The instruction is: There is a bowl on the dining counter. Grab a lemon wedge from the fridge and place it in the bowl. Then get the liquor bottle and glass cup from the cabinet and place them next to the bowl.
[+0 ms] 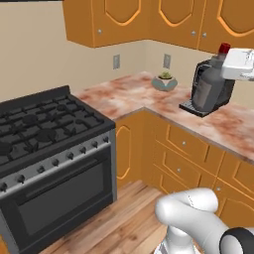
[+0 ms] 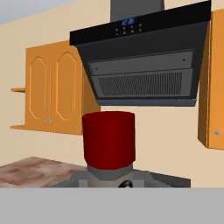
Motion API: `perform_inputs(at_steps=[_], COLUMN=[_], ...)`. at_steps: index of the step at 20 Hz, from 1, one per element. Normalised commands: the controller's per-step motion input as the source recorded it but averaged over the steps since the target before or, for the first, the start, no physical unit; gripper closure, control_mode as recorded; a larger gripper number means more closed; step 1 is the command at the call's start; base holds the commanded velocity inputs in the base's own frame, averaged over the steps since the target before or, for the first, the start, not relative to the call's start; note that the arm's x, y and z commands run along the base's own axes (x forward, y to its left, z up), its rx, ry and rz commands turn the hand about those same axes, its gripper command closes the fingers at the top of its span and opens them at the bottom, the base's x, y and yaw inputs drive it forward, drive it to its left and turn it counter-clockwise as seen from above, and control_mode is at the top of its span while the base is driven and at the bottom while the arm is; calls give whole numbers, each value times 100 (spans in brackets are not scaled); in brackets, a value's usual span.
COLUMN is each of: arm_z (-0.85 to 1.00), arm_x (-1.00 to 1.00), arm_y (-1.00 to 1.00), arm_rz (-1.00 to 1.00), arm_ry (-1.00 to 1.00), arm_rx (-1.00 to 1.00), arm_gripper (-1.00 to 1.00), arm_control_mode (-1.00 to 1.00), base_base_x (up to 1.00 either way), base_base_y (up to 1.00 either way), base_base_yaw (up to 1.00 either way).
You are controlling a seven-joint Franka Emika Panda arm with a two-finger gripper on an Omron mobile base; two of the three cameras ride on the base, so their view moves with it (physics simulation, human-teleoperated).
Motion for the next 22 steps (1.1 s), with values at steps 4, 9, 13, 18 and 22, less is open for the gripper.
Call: perform_inputs(at_steps=[4, 9, 13, 18, 22], arm_z=[0, 0, 0, 0, 0], arm_x=[0, 0, 0, 0, 0], arm_y=[0, 0, 0, 0, 0], arm_rz=[0, 0, 0, 0, 0], arm_ry=[0, 0, 0, 0, 0], arm_rx=[0, 0, 0, 0, 0], arm_gripper=[100, 100, 100, 100, 100], arm_control_mode=[100, 100, 100, 100, 100], base_base_x=[94, 1, -100, -100, -100], base_base_y=[-65, -19, -33, -19, 3], base_base_yaw=[17, 16, 13, 8, 3])
